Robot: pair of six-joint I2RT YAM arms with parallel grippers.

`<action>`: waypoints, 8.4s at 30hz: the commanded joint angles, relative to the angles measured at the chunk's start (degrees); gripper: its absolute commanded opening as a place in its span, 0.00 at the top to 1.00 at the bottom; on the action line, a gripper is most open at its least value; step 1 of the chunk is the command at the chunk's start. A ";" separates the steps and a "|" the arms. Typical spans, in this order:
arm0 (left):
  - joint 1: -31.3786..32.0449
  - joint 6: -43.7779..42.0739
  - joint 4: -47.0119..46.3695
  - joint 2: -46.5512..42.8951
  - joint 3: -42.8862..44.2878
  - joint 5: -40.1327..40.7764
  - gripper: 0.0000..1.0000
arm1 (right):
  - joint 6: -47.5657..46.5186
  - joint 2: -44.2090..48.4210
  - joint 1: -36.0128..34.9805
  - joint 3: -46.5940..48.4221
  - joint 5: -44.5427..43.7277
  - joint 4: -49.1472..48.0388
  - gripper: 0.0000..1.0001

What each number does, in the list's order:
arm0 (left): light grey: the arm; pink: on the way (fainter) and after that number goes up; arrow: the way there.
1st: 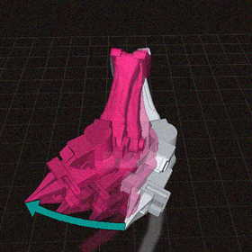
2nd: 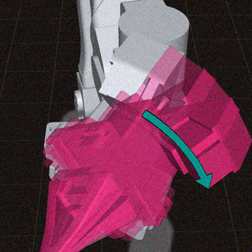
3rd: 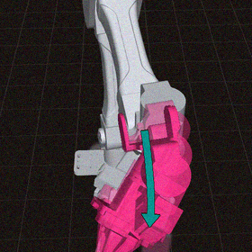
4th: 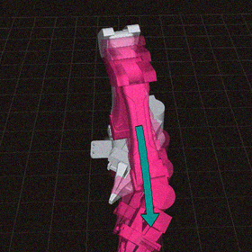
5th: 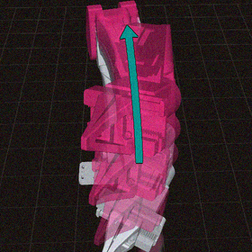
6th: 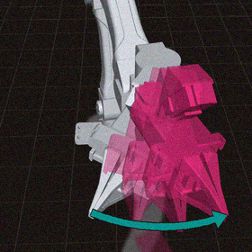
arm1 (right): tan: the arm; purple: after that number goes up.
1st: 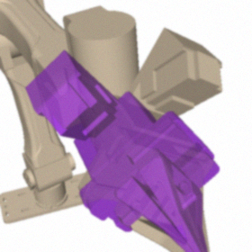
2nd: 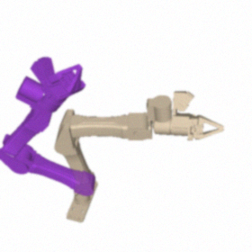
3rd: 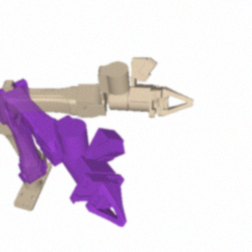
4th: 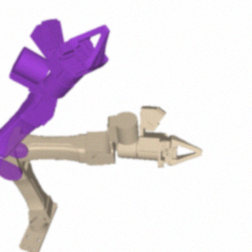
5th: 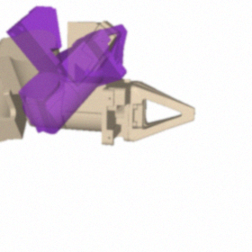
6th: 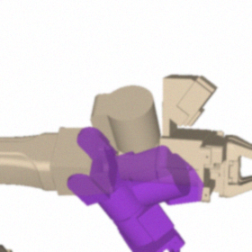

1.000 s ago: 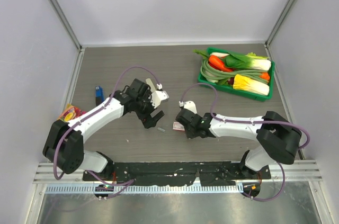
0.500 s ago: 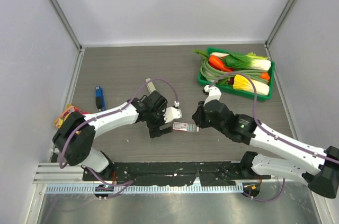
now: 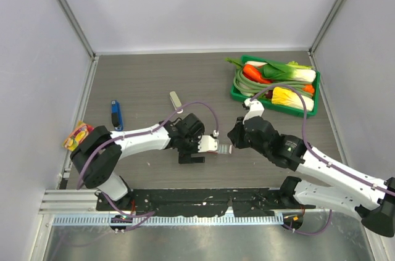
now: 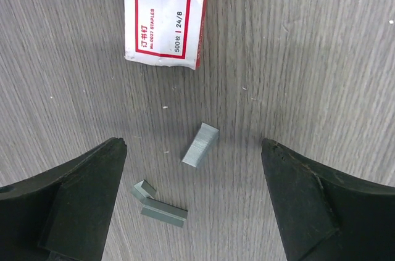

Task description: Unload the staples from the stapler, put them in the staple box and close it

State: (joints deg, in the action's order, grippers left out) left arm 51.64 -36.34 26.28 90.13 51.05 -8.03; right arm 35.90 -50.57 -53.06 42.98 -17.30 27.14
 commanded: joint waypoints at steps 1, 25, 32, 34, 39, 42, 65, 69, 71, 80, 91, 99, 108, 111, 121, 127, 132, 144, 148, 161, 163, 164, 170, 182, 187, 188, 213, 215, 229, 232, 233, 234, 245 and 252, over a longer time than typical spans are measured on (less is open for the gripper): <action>0.13 -2.25 -3.08 1.28 -0.07 0.39 0.06 | -0.30 2.31 0.59 -0.35 -0.63 -0.50 0.89; 0.22 -0.49 -0.88 2.51 1.51 1.70 0.73 | -1.36 2.84 2.61 -1.41 1.13 -1.03 0.96; -2.06 3.46 3.42 2.51 6.95 -0.31 0.83 | -2.24 2.31 3.84 -1.67 2.44 -2.17 0.96; -3.73 4.86 6.40 2.16 10.28 -2.33 0.84 | -2.41 1.88 4.45 -1.59 3.14 -2.79 0.96; -11.81 11.28 13.60 0.23 19.24 -15.76 0.87 | -2.85 1.61 5.68 -1.59 4.99 -4.72 0.96; -16.99 16.37 15.46 -0.92 23.03 -24.99 0.87 | -3.03 1.87 6.47 -1.85 6.92 -6.82 0.95; -34.06 122.97 -88.21 -0.75 2.22 -61.05 0.82 | 7.43 -9.54 10.34 -6.78 32.76 -54.02 0.52; -33.97 122.65 -88.69 -1.36 0.90 -60.52 0.82 | 9.18 -10.61 10.78 -6.77 33.82 -58.50 0.50; -34.06 122.03 -87.99 -2.06 0.28 -60.17 0.82 | 9.89 -10.61 11.04 -6.95 33.65 -60.43 0.50; -33.88 120.01 -86.14 -3.03 -1.04 -58.77 0.82 | 12.09 -13.15 11.92 -5.72 33.47 -65.54 0.47; -33.88 118.52 -84.38 -3.29 -1.56 -59.03 0.82 | 12.61 -16.23 12.63 -3.70 34.44 -68.17 0.46; -33.88 118.08 -83.77 -3.38 -1.56 -59.12 0.82 | 13.67 -18.60 13.07 -2.38 35.23 -69.94 0.48; -33.88 117.64 -83.41 -3.38 -1.65 -59.20 0.81 | 14.46 -20.62 13.59 -1.59 35.76 -71.70 0.63; -33.88 117.64 -83.41 -3.29 -1.57 -59.38 0.81 | 14.64 -20.89 13.59 -1.59 35.93 -71.78 0.72; -33.88 110.80 -73.77 -3.90 0.28 -58.94 0.62 | 13.85 -19.58 13.77 -3.08 36.28 -69.86 0.83; -33.88 83.40 -38.73 -6.98 9.05 -53.68 0.39 | 7.35 -14.66 13.86 -4.13 34.27 -51.78 0.86; -33.88 61.35 -9.09 -4.45 18.90 -40.87 0.35 | 1.90 -9.91 13.77 -5.10 27.61 -27.64 0.90; -22.55 38.72 4.65 0.48 18.57 -19.48 0.36 | 7.78 -8.75 2.89 -8.53 7.47 -8.60 0.93; -21.84 37.75 4.48 1.54 17.60 -19.22 0.38 | 9.71 -12.36 -1.34 -7.30 1.40 -7.27 0.94; -15.95 35.72 -1.32 3.82 14.43 -7.88 0.40 | 14.02 -25.37 -9.52 0.00 -12.67 -5.42 0.94; -15.87 36.07 -1.93 5.41 14.69 -7.61 0.40 | 14.20 -25.63 -9.43 0.00 -13.02 -5.51 0.93; -15.87 36.07 -2.11 5.76 14.70 -7.70 0.41 | 14.28 -25.81 -9.52 0.00 -13.37 -5.43 0.94; -15.87 36.07 -2.29 5.76 13.82 -8.14 0.41 | 14.38 -27.65 -9.52 -0.27 -12.94 -6.74 0.93; -15.87 35.81 -1.67 3.48 12.67 -9.54 0.41 | 13.23 -31.87 -9.43 2.28 -13.20 -5.87 0.90; -15.87 35.63 -1.50 3.04 12.50 -9.81 0.41 | 12.62 -32.67 -9.34 2.90 -14.16 -5.51 0.87; -15.87 35.63 -1.58 2.95 12.32 -9.90 0.41 | 12.62 -32.75 -9.26 2.90 -14.17 -5.51 0.87; -15.87 35.63 -1.58 2.07 11.88 -10.25 0.42 | 12.09 -34.86 -8.29 3.60 -13.90 -3.93 0.76; -15.87 35.63 -1.67 2.07 11.71 -10.25 0.42 | 12.26 -34.86 -8.20 3.60 -13.90 -3.93 0.73; -15.87 35.55 -1.59 1.54 11.71 -10.34 0.42 | 12.61 -34.16 -7.94 2.99 -13.90 -3.93 0.67; -15.87 35.55 -1.50 1.63 11.71 -10.25 0.42 | 12.44 -33.63 -7.85 2.72 -13.73 -4.28 0.67; -15.87 35.55 -1.50 1.63 11.88 -10.34 0.42 | 12.35 -33.55 -7.85 2.72 -13.73 -4.37 0.67; -15.87 35.55 -1.50 1.63 11.88 -10.34 0.42 | 12.44 -33.46 -7.85 2.63 -13.73 -4.46 0.67; -15.87 35.55 -1.32 1.89 11.79 -10.42 0.42 | 11.65 -33.19 -7.85 2.54 -13.73 -5.60 0.67; -15.87 35.28 -1.15 2.07 11.80 -10.34 0.42 | 11.03 -34.42 -7.94 3.42 -13.37 -6.04 0.67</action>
State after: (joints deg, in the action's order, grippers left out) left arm 35.92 -0.36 26.00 93.84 63.07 -17.19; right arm 47.22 -85.36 -61.01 44.58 -29.28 22.74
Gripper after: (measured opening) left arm 0.580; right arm 0.328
